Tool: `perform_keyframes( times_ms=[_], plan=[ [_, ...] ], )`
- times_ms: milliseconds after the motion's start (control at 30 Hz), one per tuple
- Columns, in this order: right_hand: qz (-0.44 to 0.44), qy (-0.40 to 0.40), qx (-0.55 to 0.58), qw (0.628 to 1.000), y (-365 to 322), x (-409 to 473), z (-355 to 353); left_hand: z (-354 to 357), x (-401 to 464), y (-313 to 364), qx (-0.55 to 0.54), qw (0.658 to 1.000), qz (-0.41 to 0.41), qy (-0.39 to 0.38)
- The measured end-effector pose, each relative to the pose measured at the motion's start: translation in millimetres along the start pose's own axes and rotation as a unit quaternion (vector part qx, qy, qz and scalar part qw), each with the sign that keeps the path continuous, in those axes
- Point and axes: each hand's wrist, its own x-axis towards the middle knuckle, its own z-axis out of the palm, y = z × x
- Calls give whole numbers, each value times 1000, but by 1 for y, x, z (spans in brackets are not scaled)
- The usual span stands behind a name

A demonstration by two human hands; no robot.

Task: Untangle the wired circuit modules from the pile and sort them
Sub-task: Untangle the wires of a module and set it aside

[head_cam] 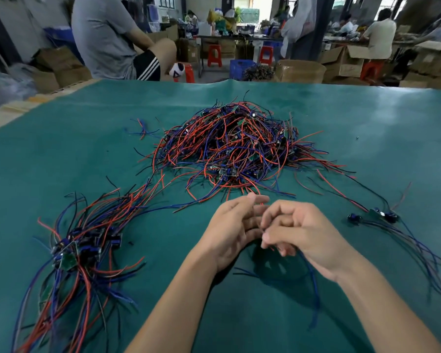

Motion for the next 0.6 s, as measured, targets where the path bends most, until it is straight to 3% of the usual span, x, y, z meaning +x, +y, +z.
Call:
perform_keyframes(
  times_ms=[300, 533, 600],
  plan=[
    [7, -82, -37, 996, -2, -3, 1, -9, 0, -2, 16, 998, 57, -21],
    [44, -182, -127, 974, -4, -10, -5, -15, 3, -4, 12, 992, 118, 50],
    [47, -174, -171, 969, -4, -12, -9, -15, 3, -2, -4, 991, 120, 59]
  ],
)
